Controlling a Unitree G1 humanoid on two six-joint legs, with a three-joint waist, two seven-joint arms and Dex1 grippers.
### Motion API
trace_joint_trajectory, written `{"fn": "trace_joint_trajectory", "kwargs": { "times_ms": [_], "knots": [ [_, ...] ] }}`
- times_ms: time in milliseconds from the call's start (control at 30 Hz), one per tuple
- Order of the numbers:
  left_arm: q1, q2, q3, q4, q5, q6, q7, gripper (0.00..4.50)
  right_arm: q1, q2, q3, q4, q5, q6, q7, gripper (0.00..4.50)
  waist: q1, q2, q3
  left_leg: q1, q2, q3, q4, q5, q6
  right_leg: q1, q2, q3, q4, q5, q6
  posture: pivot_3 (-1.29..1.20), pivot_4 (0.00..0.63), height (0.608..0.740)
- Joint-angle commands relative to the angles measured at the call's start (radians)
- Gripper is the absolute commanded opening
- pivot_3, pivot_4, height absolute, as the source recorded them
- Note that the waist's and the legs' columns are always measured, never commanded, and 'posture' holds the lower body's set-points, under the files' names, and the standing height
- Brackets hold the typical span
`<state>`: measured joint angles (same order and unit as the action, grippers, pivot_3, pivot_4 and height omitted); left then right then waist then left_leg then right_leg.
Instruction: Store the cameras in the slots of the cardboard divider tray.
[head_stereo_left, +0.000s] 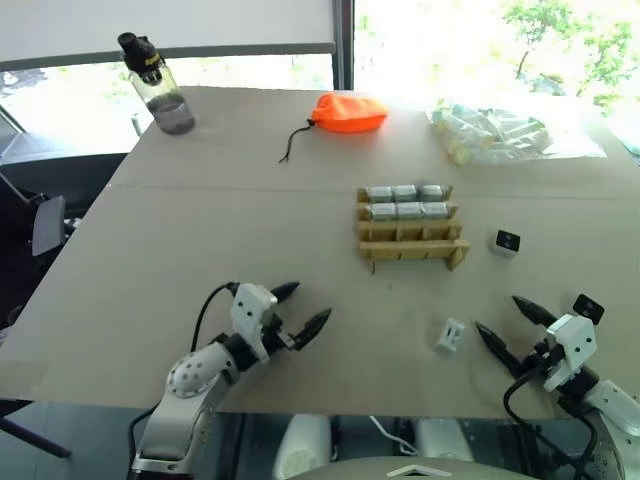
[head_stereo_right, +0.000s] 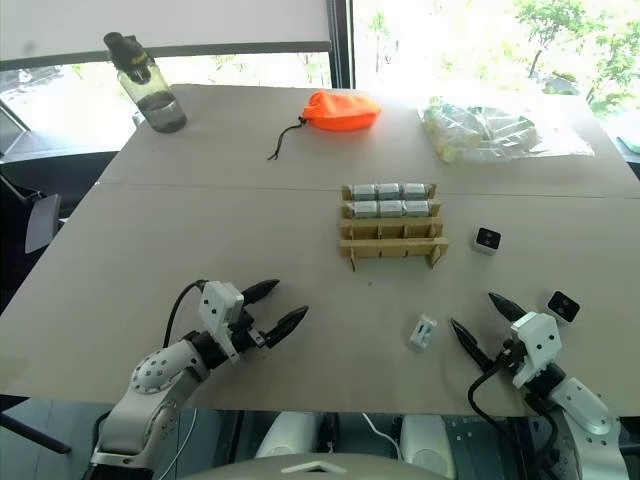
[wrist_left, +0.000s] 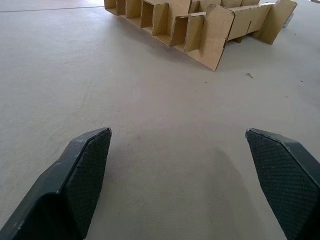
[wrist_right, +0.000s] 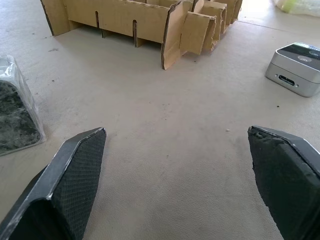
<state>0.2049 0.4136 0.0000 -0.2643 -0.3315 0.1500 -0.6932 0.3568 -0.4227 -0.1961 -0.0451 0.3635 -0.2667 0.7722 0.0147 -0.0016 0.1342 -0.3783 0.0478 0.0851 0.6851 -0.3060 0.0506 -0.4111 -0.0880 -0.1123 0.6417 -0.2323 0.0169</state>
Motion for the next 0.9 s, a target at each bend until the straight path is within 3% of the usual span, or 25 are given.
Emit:
{"fn": "trace_joint_trajectory", "kwargs": {
  "times_ms": [33, 900],
  "knots": [
    [0.028, 0.008, -0.005, 0.005, 0.023, -0.008, 0.007, 4.47, 0.005, -0.016, -0.025, -0.015, 0.014, -0.003, 0.006, 4.5, 0.0, 0.0, 0.0, 0.0, 0.0, 0.0, 0.0, 0.0, 0.0, 0.0, 0.0, 0.0, 0.0, 0.0, 0.0, 0.0, 0.15, 0.726],
    [0.032, 0.03, 0.016, -0.022, -0.027, -0.011, -0.019, 4.47, 0.005, -0.069, -0.034, -0.039, 0.035, 0.025, 0.056, 4.5, -0.001, 0.001, 0.001, 0.0, 0.0, 0.001, 0.0, 0.0, 0.0, -0.001, 0.001, 0.0, 0.0, 0.0, 0.0, 0.0, 0.15, 0.726]
  ]
}}
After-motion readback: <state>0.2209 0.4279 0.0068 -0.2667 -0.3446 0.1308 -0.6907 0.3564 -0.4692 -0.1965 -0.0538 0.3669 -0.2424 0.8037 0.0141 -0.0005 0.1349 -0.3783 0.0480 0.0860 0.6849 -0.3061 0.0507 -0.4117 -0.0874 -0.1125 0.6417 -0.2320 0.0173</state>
